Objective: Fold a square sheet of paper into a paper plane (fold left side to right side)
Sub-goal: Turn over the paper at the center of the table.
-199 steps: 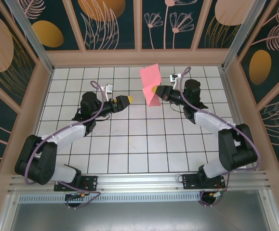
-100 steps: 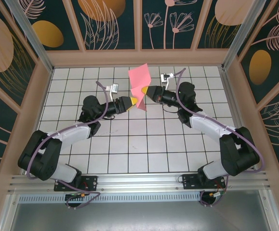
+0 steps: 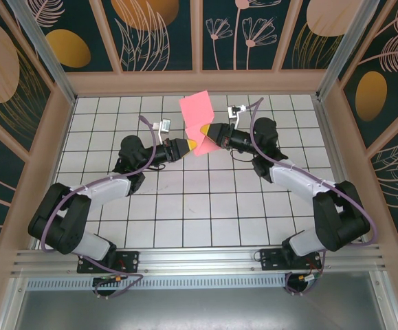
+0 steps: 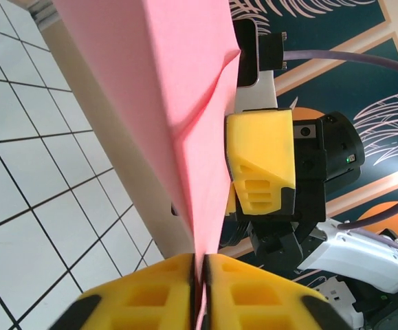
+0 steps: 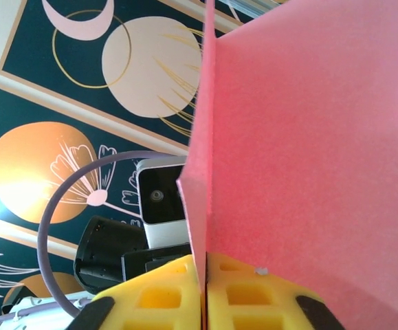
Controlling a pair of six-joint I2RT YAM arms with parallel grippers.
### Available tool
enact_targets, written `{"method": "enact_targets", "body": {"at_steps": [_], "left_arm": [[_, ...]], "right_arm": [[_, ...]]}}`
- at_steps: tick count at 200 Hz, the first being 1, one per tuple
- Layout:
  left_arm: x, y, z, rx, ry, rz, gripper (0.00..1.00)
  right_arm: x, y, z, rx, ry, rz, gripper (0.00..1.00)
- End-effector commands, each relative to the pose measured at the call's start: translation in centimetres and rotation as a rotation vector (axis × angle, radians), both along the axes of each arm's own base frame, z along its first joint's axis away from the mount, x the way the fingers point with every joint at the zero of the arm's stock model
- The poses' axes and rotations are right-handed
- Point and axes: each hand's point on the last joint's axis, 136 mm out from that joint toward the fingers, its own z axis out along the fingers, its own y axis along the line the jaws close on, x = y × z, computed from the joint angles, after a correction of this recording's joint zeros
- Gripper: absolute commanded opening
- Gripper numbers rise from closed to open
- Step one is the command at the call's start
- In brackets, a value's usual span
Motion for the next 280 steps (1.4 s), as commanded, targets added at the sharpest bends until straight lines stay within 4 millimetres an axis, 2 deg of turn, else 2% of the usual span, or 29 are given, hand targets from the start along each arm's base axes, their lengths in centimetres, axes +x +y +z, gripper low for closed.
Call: {"method": "enact_targets", "body": {"at_steps": [1, 30, 45, 57, 82, 97, 103, 108, 129, 156, 180, 195, 200, 231, 245, 280], "left_arm": [[-0.1, -0.4, 0.5, 0.015, -0.039, -0.013, 0.08], [0.4, -0.1, -1.1, 0.113, -0.036, 0.024, 0.01], [0.7, 0.2, -2.2, 0.205, -0.042, 0.059, 0.0], [1.1, 0.9, -4.0, 0.343, -0.032, 0.104, 0.0], [1.5, 3.8, -7.5, 0.713, -0.037, 0.234, 0.0], [1.5, 5.9, -8.7, 0.9, -0.029, 0.298, 0.0], [0.9, 6.8, -10.0, 0.983, -0.002, 0.307, 0.0], [1.2, 7.4, -9.7, 1.032, -0.007, 0.336, 0.0], [0.4, 10.0, -11.4, 1.29, 0.03, 0.398, 0.0], [-0.6, 12.0, -12.9, 1.572, 0.068, 0.44, 0.0], [-0.9, 11.8, -13.5, 1.751, 0.063, 0.438, 0.0], [-0.6, 10.9, -13.4, 1.807, 0.052, 0.447, 0.0], [-0.5, 10.7, -14.3, 1.845, 0.061, 0.433, 0.0], [0.2, 8.5, -16.3, 1.946, 0.075, 0.367, 0.0], [0.6, 7.4, -17.2, 1.963, 0.086, 0.345, 0.0], [1.7, 4.2, -19.7, 1.954, 0.126, 0.237, 0.07]], "right_arm": [[-0.4, -0.4, -0.2, -0.042, -0.032, 0.002, 0.2], [0.3, -2.6, -1.0, -0.137, -0.037, -0.082, 0.37], [1.0, -4.7, -2.2, -0.227, -0.026, -0.162, 0.42], [1.9, -6.9, -3.2, -0.338, -0.017, -0.267, 0.47], [2.9, -12.9, -6.7, -0.652, 0.05, -0.505, 0.5], [2.8, -15.9, -8.2, -0.786, 0.08, -0.602, 0.5], [2.7, -16.9, -8.7, -0.825, 0.089, -0.632, 0.5], [2.5, -17.6, -9.1, -0.853, 0.093, -0.652, 0.5], [1.9, -20.1, -10.2, -0.933, 0.111, -0.726, 0.51], [1.4, -21.0, -11.0, -0.941, 0.119, -0.745, 0.52], [1.1, -21.2, -11.6, -0.943, 0.126, -0.744, 0.52], [0.9, -21.1, -11.9, -0.932, 0.132, -0.737, 0.52], [0.8, -21.0, -11.9, -0.924, 0.132, -0.732, 0.52], [0.5, -20.9, -12.1, -0.891, 0.133, -0.733, 0.52], [0.3, -20.8, -12.2, -0.882, 0.135, -0.727, 0.52], [0.0, -20.6, -12.7, -0.865, 0.141, -0.709, 0.52]]}}
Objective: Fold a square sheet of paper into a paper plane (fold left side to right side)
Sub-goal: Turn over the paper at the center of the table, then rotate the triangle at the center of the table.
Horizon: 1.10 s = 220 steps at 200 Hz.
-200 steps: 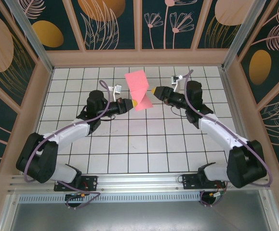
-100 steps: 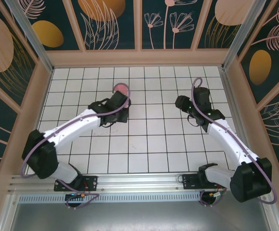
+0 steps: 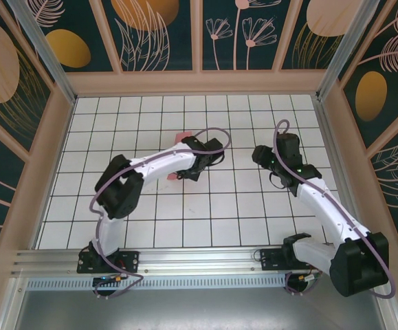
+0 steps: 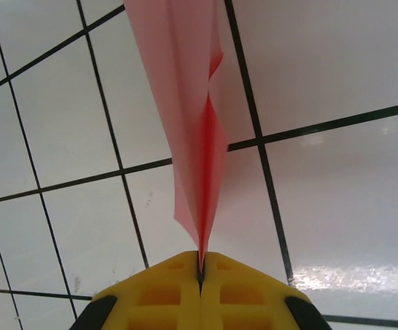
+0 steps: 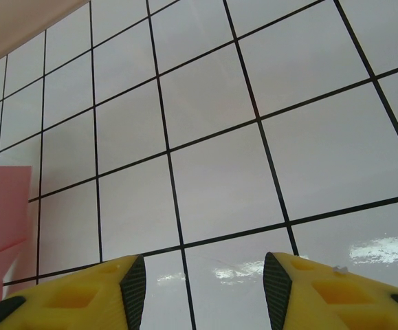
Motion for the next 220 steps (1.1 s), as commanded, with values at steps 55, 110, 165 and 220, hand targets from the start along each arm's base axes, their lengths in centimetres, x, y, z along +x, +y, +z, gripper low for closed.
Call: {"method": "enact_targets", "body": {"at_steps": [55, 110, 165, 220], "left_arm": [[0.5, -8.5, -4.3, -0.173, 0.252, -0.122, 0.35], [3.3, -13.1, 1.5, -0.456, 0.174, -0.233, 0.61], [4.8, -5.7, 6.4, -0.755, -0.006, -0.148, 0.71], [4.8, 1.2, 9.0, -0.94, -0.267, -0.039, 0.84]], "right_arm": [[-0.3, 0.4, -1.4, 0.04, 0.016, 0.028, 0.52], [0.0, 3.3, -2.4, 0.149, 0.043, 0.133, 0.51], [1.9, 8.9, -3.5, 0.168, 0.098, 0.229, 0.56], [6.6, 14.3, -7.1, -0.037, 0.193, 0.243, 0.94]]}}
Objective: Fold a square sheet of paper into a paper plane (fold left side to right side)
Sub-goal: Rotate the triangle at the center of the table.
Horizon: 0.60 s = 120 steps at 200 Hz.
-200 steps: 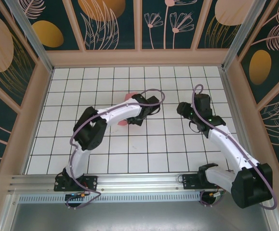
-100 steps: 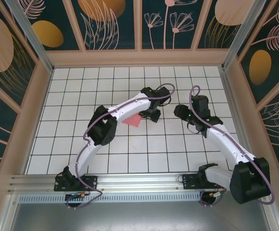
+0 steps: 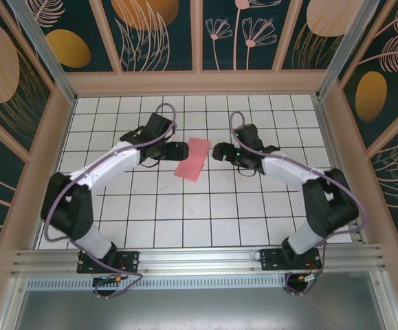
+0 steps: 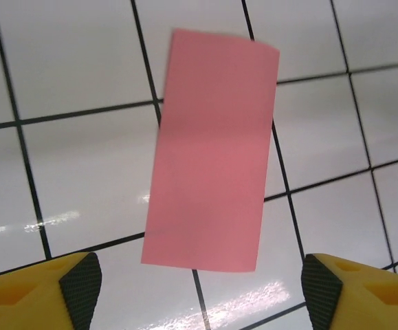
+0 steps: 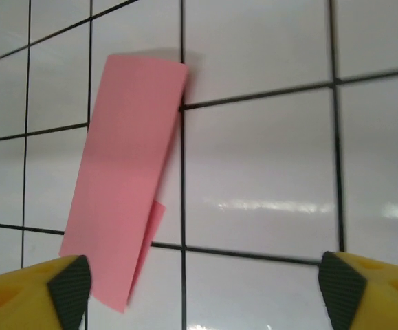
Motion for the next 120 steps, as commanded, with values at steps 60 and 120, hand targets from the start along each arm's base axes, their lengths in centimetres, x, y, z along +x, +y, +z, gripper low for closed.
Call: {"method": "enact_targets", "body": {"at_steps": [60, 120], "left_arm": [[-0.6, 3.3, 1.6, -0.065, -0.196, 0.114, 0.93], [-2.1, 5.8, 0.9, 0.019, -0.228, 0.144, 0.93]], "right_arm": [[5.7, 4.8, -4.8, -0.193, 0.067, -0.007, 0.99], [6.6, 8.9, -5.7, -0.145, 0.077, 0.069, 0.99]]}}
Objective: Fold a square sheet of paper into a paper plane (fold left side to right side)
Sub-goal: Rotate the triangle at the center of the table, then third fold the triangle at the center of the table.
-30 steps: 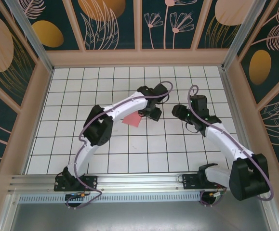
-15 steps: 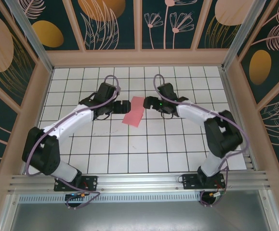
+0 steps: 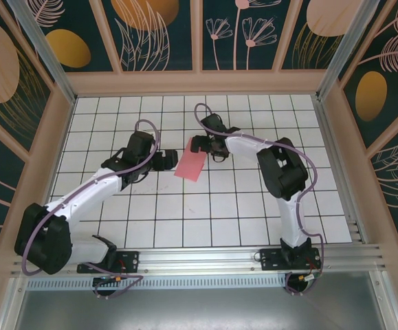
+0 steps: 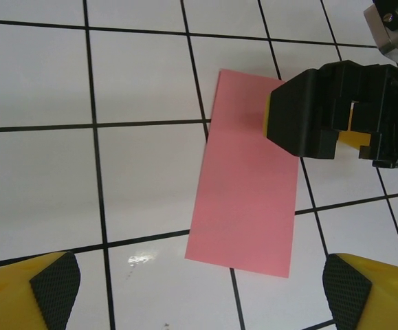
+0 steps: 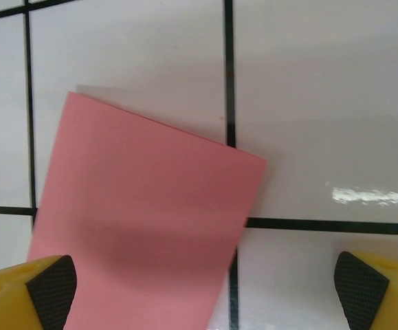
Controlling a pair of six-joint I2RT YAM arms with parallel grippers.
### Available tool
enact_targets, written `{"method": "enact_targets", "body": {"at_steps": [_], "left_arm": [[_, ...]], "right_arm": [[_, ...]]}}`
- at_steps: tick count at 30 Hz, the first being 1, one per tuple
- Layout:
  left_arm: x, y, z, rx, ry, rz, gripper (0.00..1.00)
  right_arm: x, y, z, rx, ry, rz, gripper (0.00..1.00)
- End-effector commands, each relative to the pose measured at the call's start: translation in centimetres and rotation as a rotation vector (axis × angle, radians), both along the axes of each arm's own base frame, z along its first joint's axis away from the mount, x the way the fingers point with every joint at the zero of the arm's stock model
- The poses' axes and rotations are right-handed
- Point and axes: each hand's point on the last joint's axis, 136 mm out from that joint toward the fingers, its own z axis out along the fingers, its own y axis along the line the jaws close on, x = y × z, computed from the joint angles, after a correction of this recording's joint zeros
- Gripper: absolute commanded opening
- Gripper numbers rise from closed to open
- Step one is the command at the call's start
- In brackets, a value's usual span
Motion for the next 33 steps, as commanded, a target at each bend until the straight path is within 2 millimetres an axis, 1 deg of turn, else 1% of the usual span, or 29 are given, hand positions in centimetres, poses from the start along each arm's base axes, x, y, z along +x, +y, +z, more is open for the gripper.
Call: {"method": "enact_targets", "body": {"at_steps": [1, 6, 9, 12, 14, 17, 20, 22, 24, 27, 29, 33], "left_arm": [[0.0, 1.3, 0.2, 0.04, -0.04, 0.025, 0.93], [-0.4, 1.9, -0.1, 0.064, -0.039, 0.034, 0.94], [-0.5, 2.1, 0.1, 0.067, -0.045, 0.043, 0.95], [-0.5, 2.0, 0.4, 0.051, -0.054, 0.044, 0.95], [-0.6, 1.9, 0.6, 0.033, -0.055, 0.045, 0.96], [-0.6, 1.5, 0.5, 0.0, -0.051, 0.049, 0.96], [-0.7, 1.0, 0.0, -0.046, -0.036, 0.049, 0.96], [-0.8, 0.3, -0.3, -0.086, -0.025, 0.035, 0.97], [-0.9, -0.5, -0.7, -0.122, -0.003, 0.016, 0.98], [-0.7, -1.3, -1.7, -0.179, 0.049, -0.005, 0.98], [-0.7, -1.6, -2.2, -0.217, 0.079, -0.012, 0.98], [-0.5, -1.7, -2.9, -0.268, 0.106, -0.023, 0.98]], "right_arm": [[0.1, 2.2, 0.4, 0.034, 0.004, 0.045, 0.99], [0.4, 4.5, 0.9, 0.051, -0.014, 0.111, 0.99], [0.6, 5.7, 1.1, 0.056, -0.026, 0.154, 0.98], [0.6, 6.3, 1.9, 0.07, -0.047, 0.192, 0.98], [0.6, 6.0, 2.5, 0.066, -0.059, 0.193, 0.98], [0.7, 4.4, 3.2, 0.021, -0.07, 0.161, 0.98], [0.7, 2.9, 4.1, -0.005, -0.084, 0.14, 0.95], [0.6, 2.5, 4.6, 0.008, -0.087, 0.142, 0.91], [0.4, 2.9, 4.9, 0.069, -0.079, 0.165, 0.85], [0.3, 4.3, 5.2, 0.211, -0.064, 0.215, 0.78], [0.5, 4.7, 5.0, 0.257, -0.054, 0.226, 0.77], [1.0, 5.3, 4.1, 0.286, -0.041, 0.245, 0.77]]}}
